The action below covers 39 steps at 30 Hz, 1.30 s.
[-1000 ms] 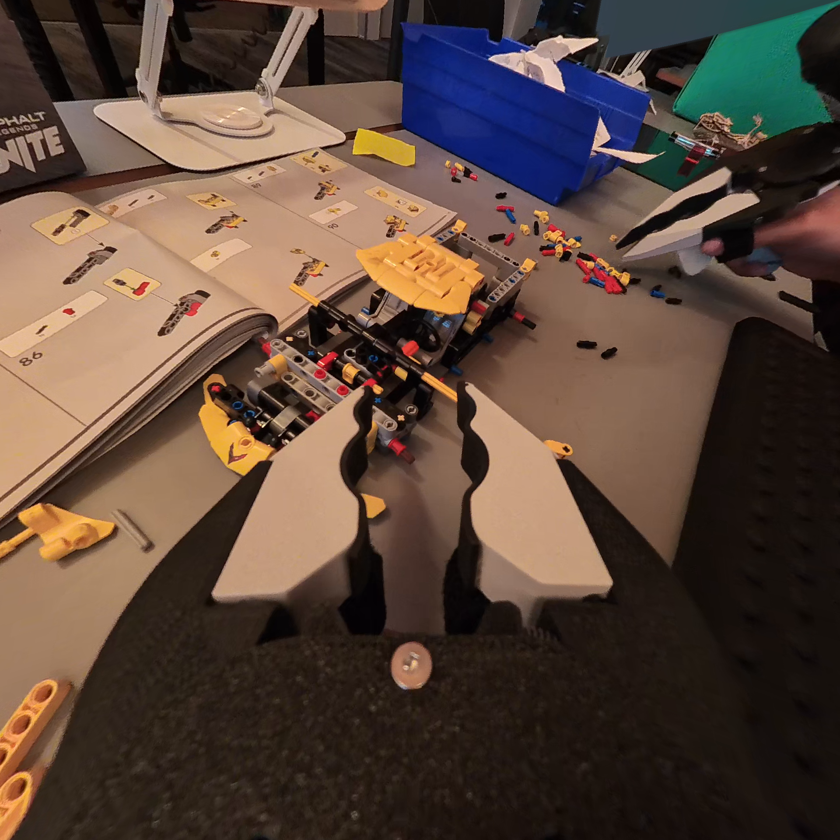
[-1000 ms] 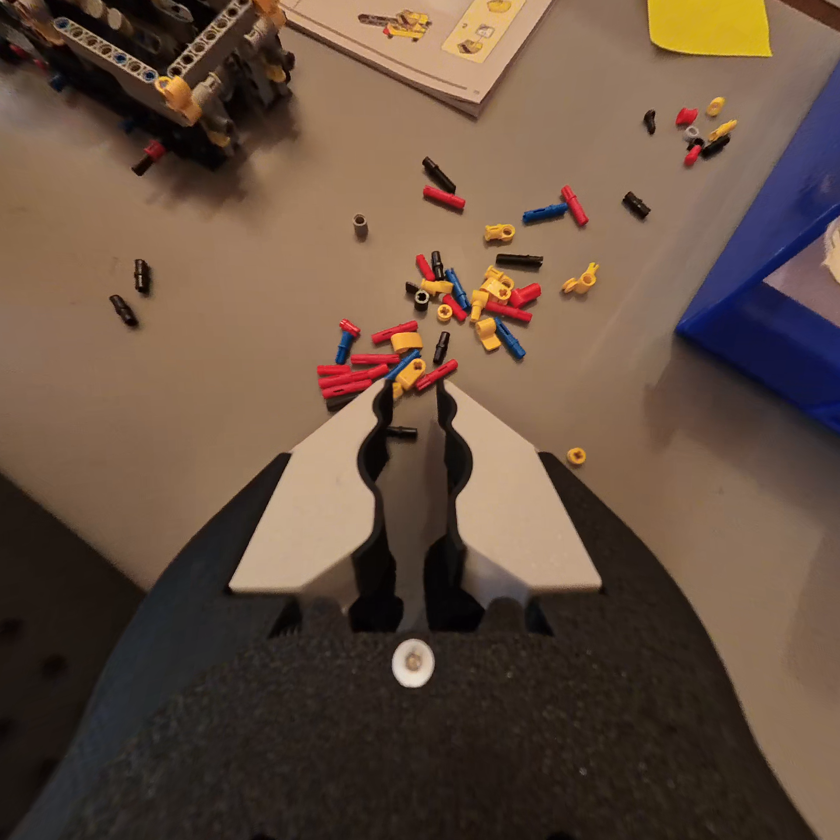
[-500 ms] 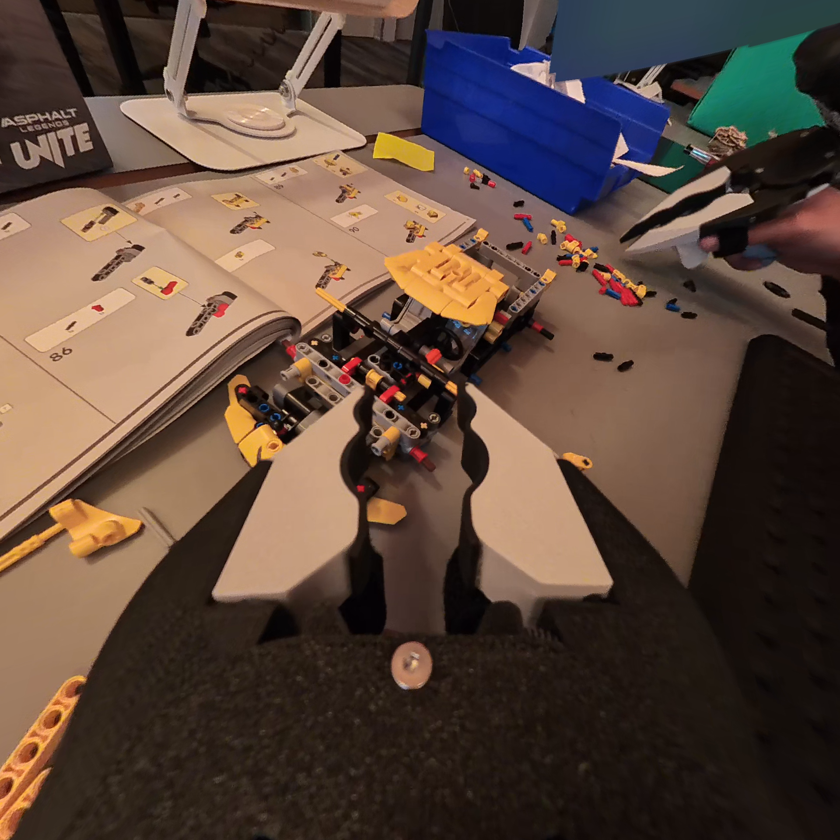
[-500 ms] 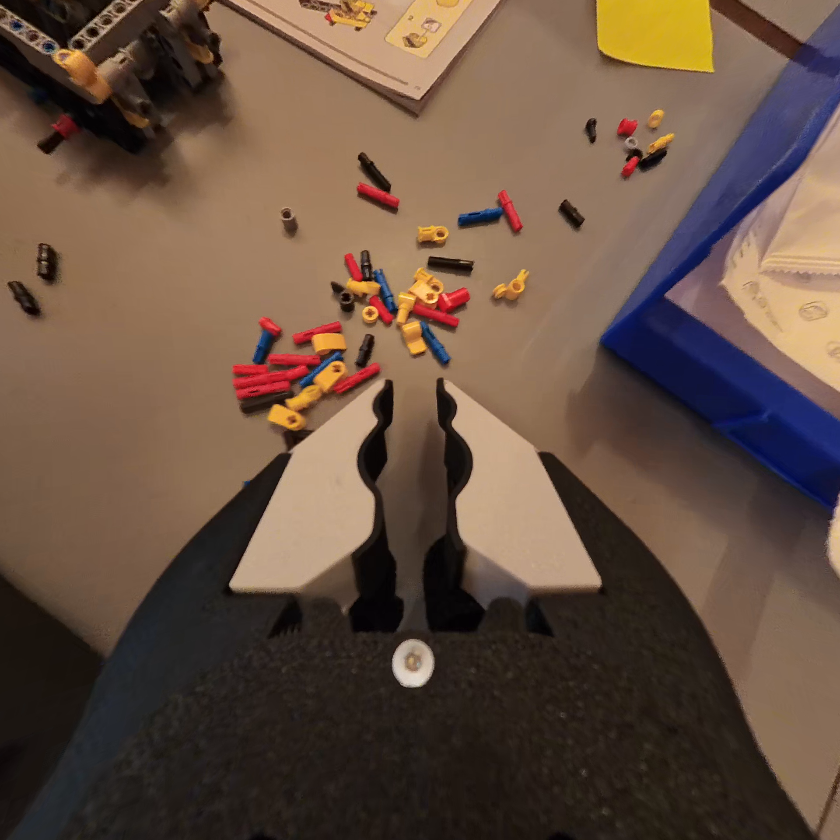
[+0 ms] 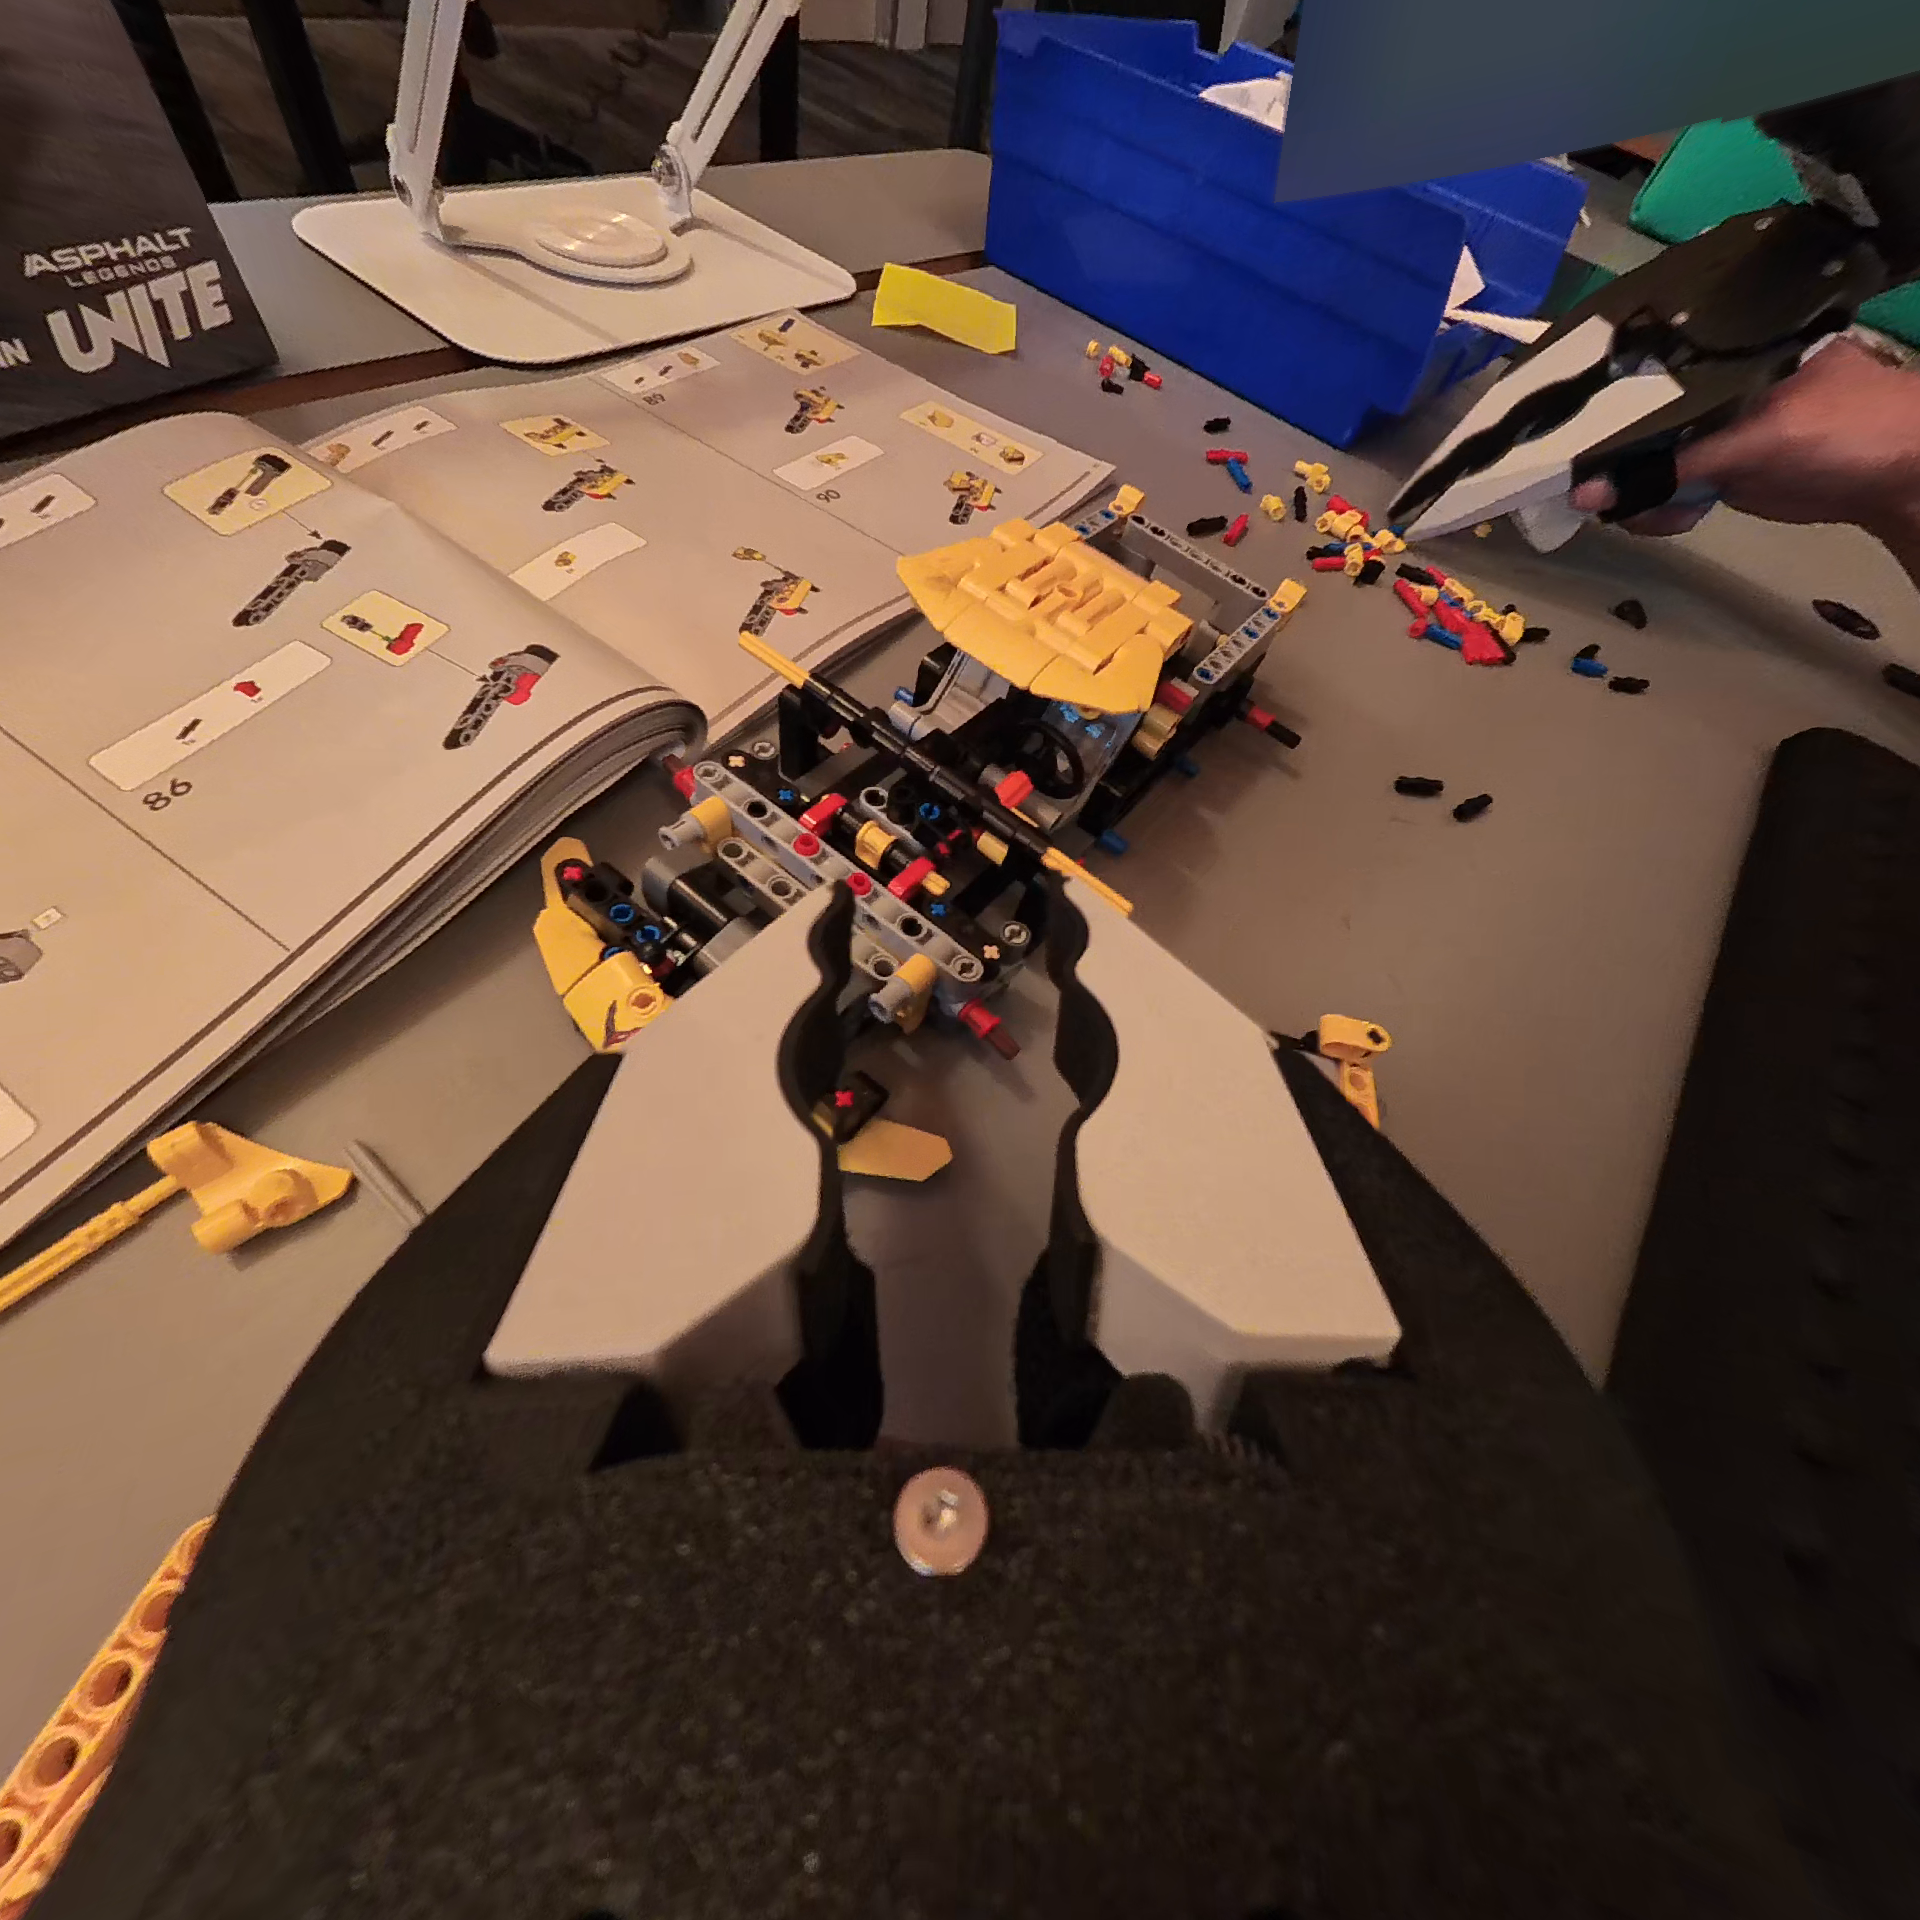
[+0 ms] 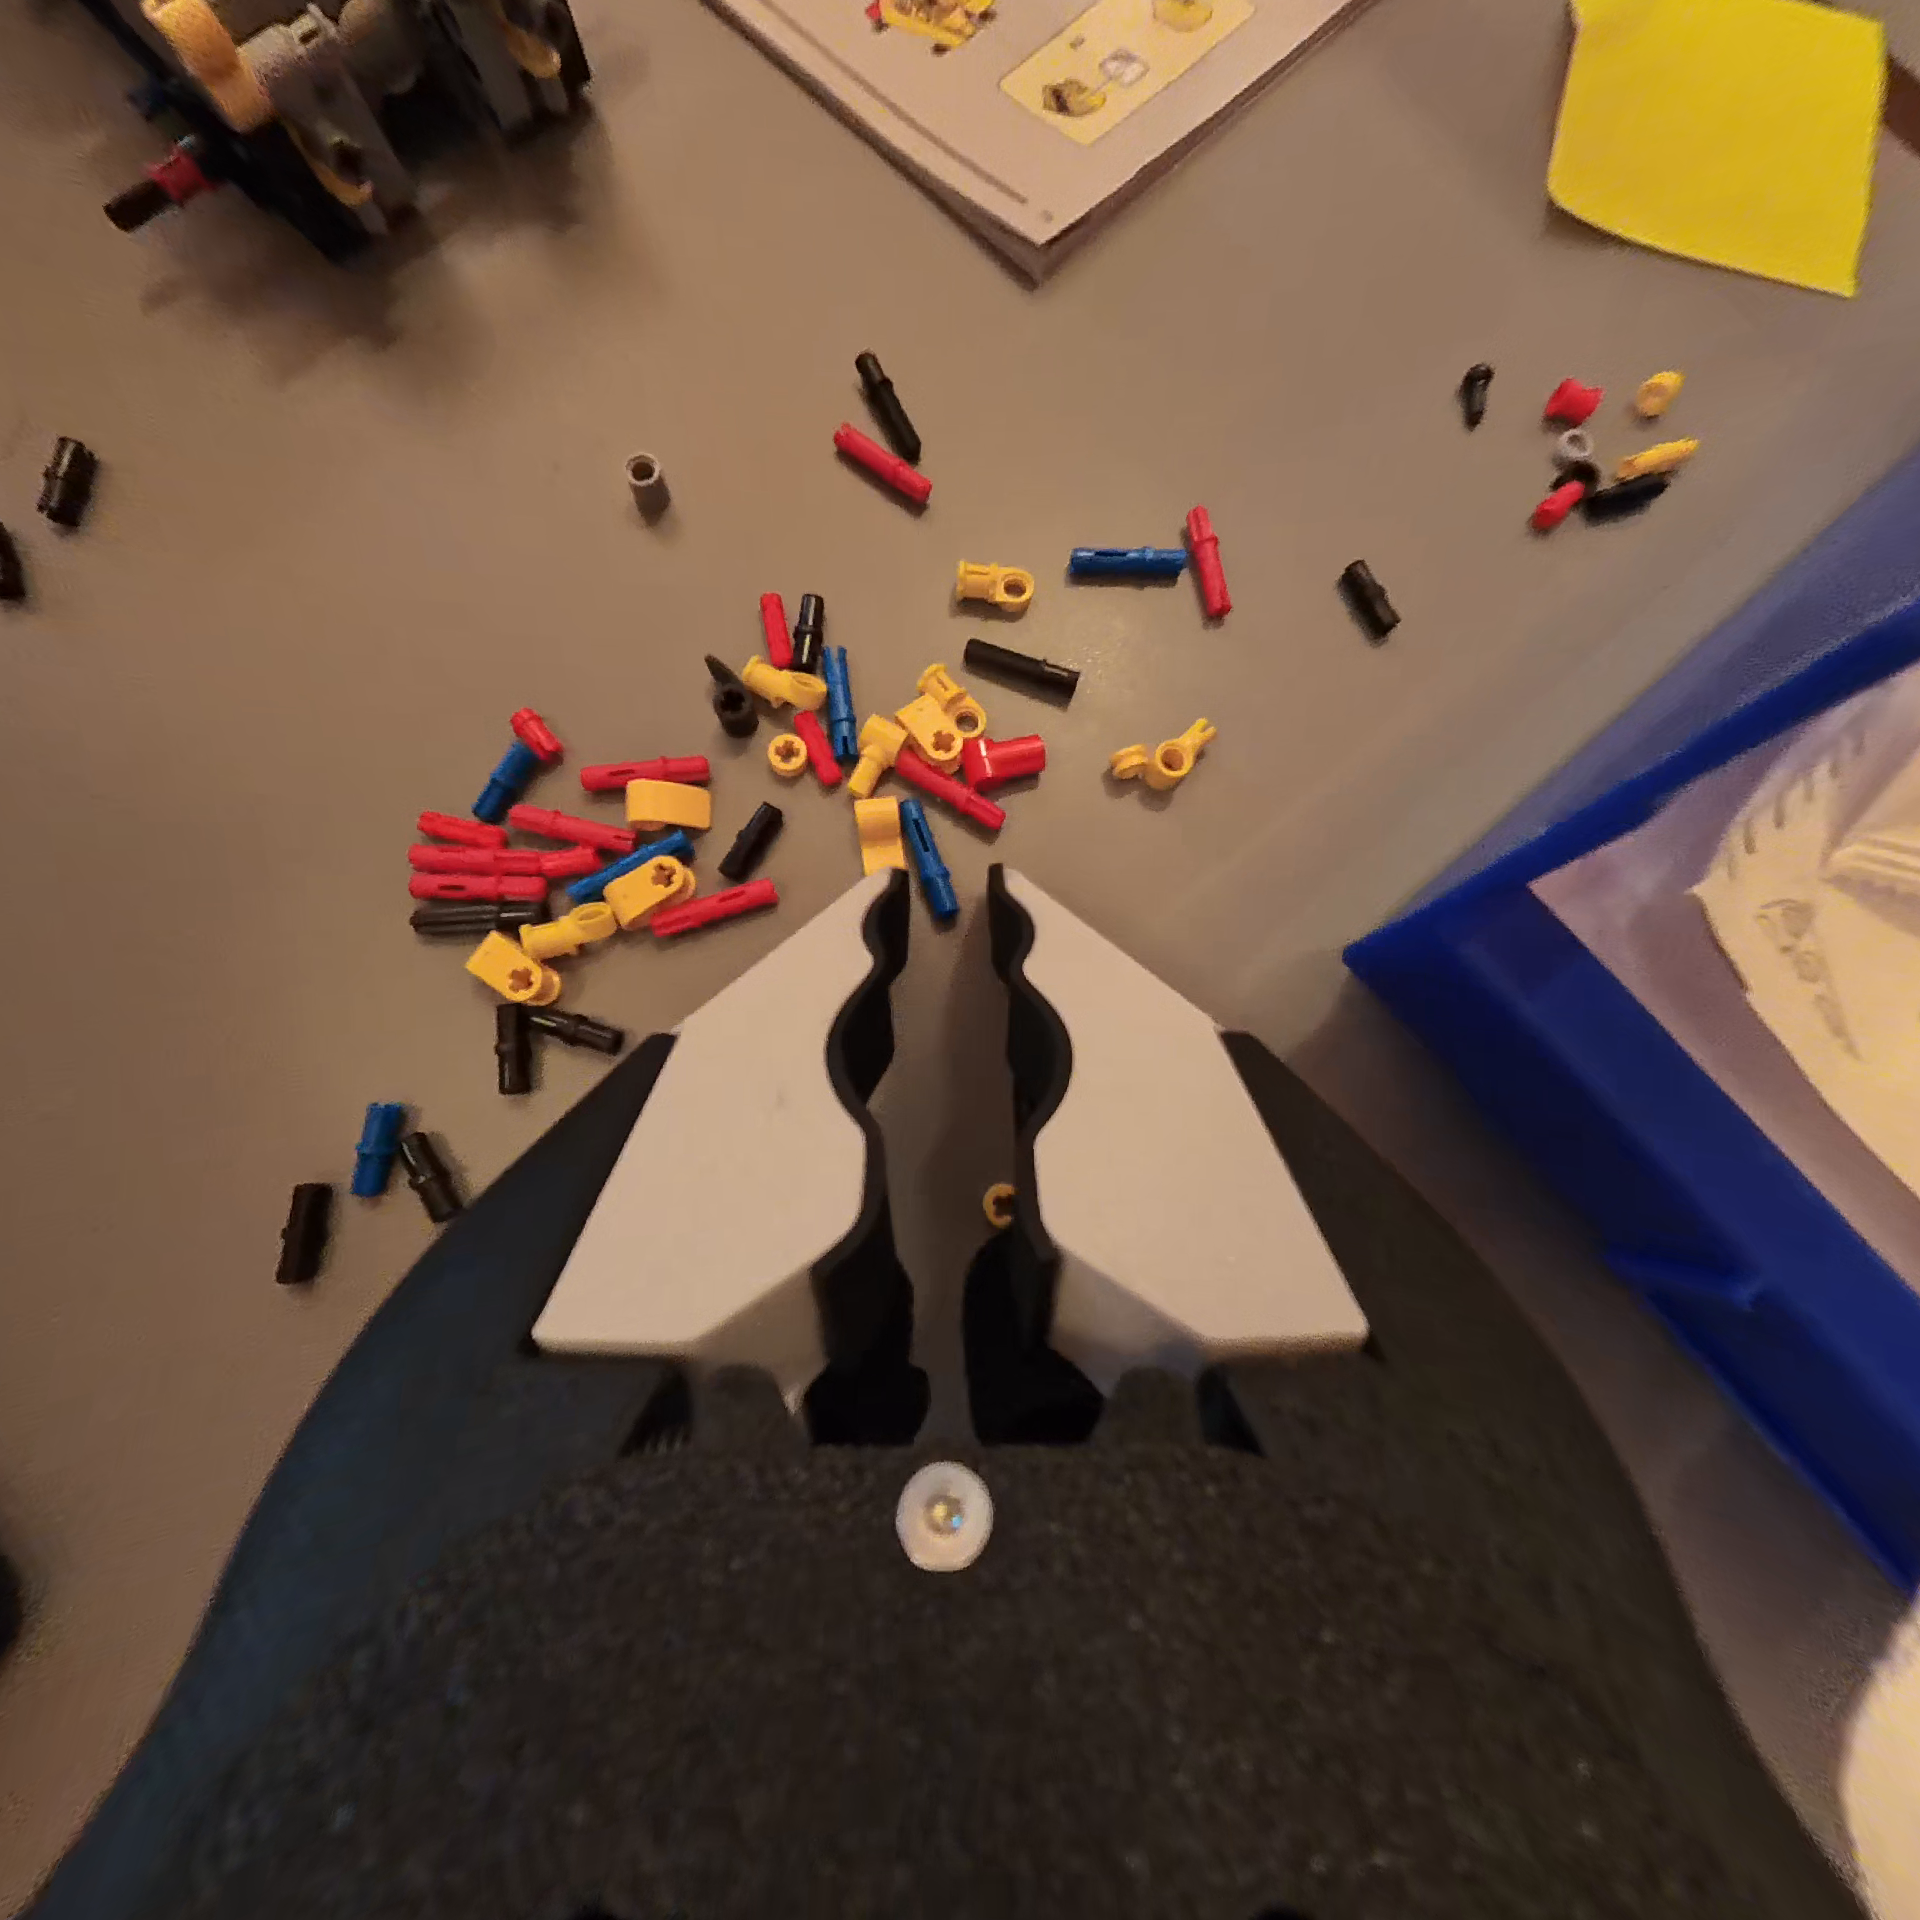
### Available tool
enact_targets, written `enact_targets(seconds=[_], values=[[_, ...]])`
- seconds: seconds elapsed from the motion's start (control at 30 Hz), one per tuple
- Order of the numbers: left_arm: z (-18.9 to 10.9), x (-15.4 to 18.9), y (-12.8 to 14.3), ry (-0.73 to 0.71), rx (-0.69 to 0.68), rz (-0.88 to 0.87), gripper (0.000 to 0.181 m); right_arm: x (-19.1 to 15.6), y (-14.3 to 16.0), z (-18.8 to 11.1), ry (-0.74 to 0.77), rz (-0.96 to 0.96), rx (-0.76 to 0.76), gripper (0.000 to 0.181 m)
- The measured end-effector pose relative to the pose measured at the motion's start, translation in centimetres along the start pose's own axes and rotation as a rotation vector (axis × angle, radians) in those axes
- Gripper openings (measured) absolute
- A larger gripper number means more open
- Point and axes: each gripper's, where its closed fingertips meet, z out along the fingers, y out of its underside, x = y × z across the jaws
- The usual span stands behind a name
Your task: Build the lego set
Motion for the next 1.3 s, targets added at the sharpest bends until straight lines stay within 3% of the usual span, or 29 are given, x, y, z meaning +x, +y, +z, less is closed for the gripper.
enact_targets(seconds=[0.07, 0.23, 0.33, 0.4, 0.53, 0.67, 0.8, 1.0, 1.17, 1.3], values=[[0.0, -0.2, 0.1, -0.007, -0.002, 0.001, 0.037, -0.4, 0.1, 0.3, -0.03, 0.002, -0.003, 0.005], [0.0, -0.3, 0.0, -0.009, 0.001, -0.007, 0.037, -0.5, -0.5, -1.3, 0.012, -0.012, -0.027, 0.004], [0.0, -0.2, 0.1, -0.008, -0.003, 0.001, 0.037, -1.2, -2.6, -3.5, 0.078, -0.03, 0.017, 0.004], [0.0, -0.1, 0.0, -0.009, -0.002, 0.007, 0.037, -3.9, -4.5, -3.8, 0.011, -0.048, 0.065, 0.004], [-0.1, 0.0, 0.0, -0.002, 0.002, 0.006, 0.037, -11.5, -6.1, -1.6, -0.232, -0.102, 0.052, 0.004], [-0.2, 0.2, -0.1, 0.002, 0.006, 0.006, 0.037, -17.1, -5.1, 1.0, -0.397, -0.13, -0.009, 0.005], [-0.4, 0.4, -0.2, 0.011, 0.014, -0.001, 0.037, -19.4, -4.2, 2.1, -0.426, -0.162, -0.058, 0.005], [-0.7, 0.6, -0.2, 0.003, 0.022, 0.007, 0.036, -19.1, -3.8, 2.6, -0.393, -0.153, -0.084, 0.006], [-6.2, -3.4, -1.7, -0.15, 0.088, -0.023, 0.036, -17.8, -6.7, 1.5, -0.296, -0.124, 0.041, 0.015], [-12.7, -7.3, 0.9, -0.315, -0.045, -0.016, 0.037, -16.8, -9.9, 1.2, -0.163, -0.059, 0.203, 0.015]])
